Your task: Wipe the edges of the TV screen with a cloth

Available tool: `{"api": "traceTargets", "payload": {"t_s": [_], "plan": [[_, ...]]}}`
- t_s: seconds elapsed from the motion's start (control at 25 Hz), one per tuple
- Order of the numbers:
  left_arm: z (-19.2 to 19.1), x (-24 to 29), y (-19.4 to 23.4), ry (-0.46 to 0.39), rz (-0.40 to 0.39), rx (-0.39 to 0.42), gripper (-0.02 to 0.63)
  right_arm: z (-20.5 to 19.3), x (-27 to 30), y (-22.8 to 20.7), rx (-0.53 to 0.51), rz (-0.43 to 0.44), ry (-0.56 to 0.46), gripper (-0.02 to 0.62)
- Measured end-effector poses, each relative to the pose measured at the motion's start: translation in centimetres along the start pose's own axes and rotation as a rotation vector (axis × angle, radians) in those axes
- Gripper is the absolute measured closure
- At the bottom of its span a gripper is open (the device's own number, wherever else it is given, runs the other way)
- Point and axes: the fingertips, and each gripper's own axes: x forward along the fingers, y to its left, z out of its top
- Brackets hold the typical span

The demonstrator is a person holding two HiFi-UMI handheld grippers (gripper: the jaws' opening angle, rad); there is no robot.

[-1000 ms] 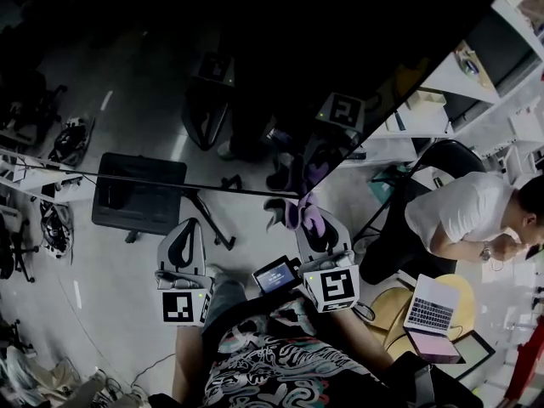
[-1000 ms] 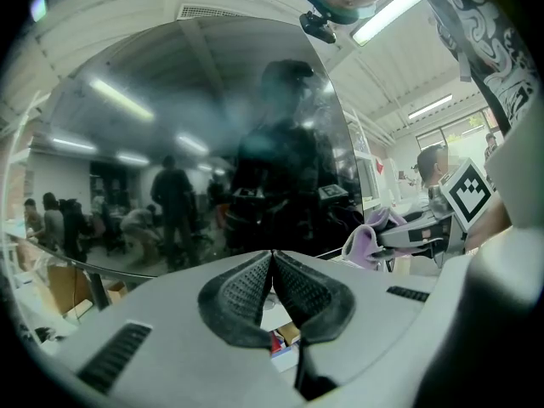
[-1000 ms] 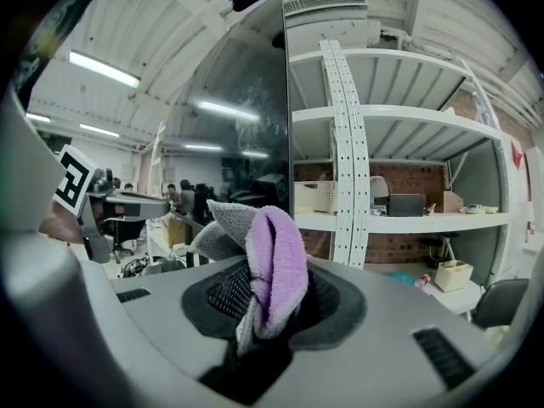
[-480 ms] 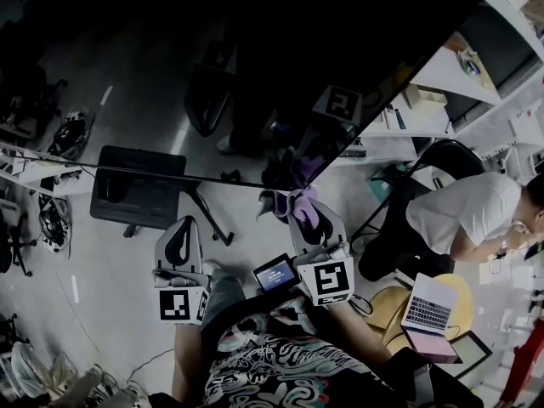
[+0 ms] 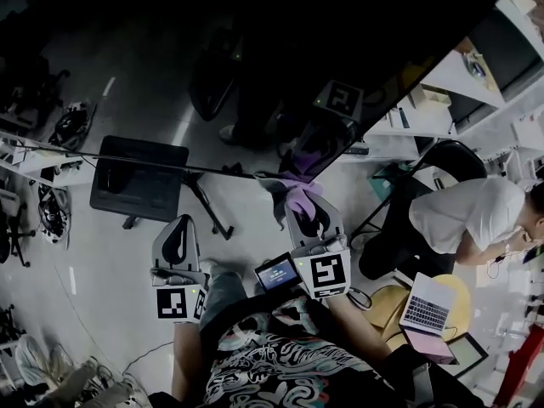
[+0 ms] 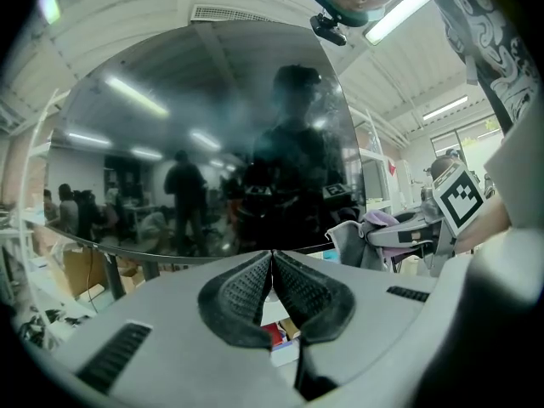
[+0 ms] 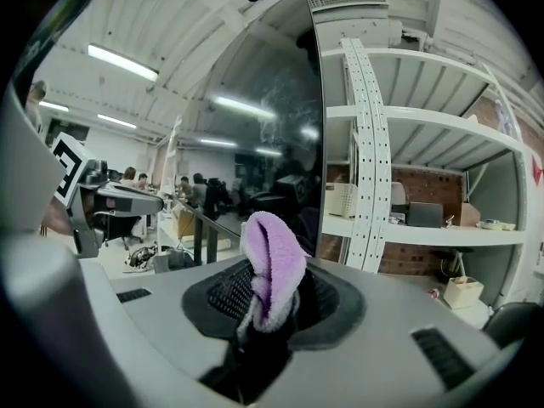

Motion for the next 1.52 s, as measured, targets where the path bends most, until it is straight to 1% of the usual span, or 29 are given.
{"api": "traceTargets", "payload": {"t_s": [0.28,0.48,0.76,1.0,1.08,1.24,1.36,1.52], "plan": [[0.0,-0.4,-0.1,-0.006,0.014,-0.013,0.588,-0.2,-0.1,0.0,0.015,0.007,0.022,0.468],[-0.1,-0.9,0.2,-0.007,0.028,-0.018,0.588,0.2,0.2,0.3,-0.003,0.021,-0.011,0.471],[0.0,-1.5,1.0,-0.01,0.048,-0.02,0.588,0.3,0.9,1.4,0.003,0.042,0.001,0.477],[0.4,-1.8,0.2,-0.006,0.07,-0.017,0.588,0.4,0.6,0.9,0.003,0.069,-0.003,0.479],[0.2,-2.0,0.9,-0.003,0.079,-0.019,0.588,0.6,1.2,1.6,-0.005,0.079,-0.016,0.479],[-0.2,-2.2,3.5,0.001,0.093,-0.028,0.588,1.2,3.2,3.8,-0.004,0.098,-0.005,0.479],[-0.4,-2.0,4.2,0.003,0.095,-0.029,0.588,1.3,3.9,4.4,0.0,0.104,0.008,0.479],[-0.7,-1.9,5.6,0.006,0.102,-0.031,0.588,1.5,5.2,5.4,-0.005,0.112,-0.003,0.479]]}}
